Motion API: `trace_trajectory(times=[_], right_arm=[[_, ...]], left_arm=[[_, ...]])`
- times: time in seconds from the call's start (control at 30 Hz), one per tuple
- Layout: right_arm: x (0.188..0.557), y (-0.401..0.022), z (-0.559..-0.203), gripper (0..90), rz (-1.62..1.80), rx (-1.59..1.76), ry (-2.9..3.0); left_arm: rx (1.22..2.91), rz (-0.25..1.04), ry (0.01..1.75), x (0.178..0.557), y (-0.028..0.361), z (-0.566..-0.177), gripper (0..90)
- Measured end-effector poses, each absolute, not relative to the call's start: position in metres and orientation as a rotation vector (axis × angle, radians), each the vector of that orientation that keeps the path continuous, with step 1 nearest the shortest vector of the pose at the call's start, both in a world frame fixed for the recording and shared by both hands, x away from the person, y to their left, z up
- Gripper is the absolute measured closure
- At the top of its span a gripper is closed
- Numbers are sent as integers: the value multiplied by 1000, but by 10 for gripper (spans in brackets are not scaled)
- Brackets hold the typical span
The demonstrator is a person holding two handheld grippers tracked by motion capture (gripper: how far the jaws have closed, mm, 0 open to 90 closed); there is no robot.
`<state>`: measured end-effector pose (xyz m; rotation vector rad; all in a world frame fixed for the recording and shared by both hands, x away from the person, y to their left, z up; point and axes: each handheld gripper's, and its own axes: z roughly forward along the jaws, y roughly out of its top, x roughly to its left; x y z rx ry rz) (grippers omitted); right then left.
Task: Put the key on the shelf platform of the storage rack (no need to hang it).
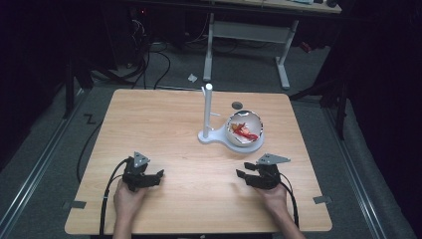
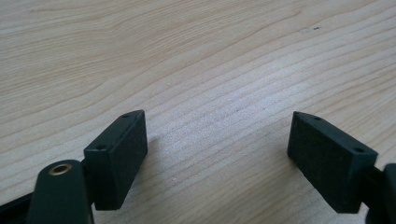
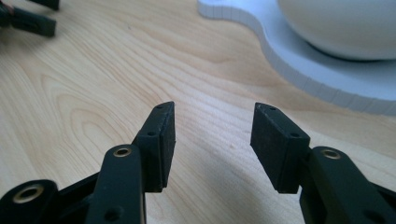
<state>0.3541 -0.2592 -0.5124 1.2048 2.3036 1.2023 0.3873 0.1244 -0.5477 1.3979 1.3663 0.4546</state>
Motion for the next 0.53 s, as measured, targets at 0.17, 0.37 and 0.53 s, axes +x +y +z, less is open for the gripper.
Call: trace_trajectory(times=[0.17, 0.37, 0.53], right_arm=[[354, -254, -523, 484, 1119, 1189, 2318], [354, -249, -531, 466, 1035, 1162, 2333], [353, -246, -531, 448, 1000, 1117, 2336]], left_arm=[[1397, 455, 1367, 387, 124, -548, 204], [1396, 455, 1367, 387, 124, -548, 204], [1397, 455, 1366, 387, 124, -548, 203]])
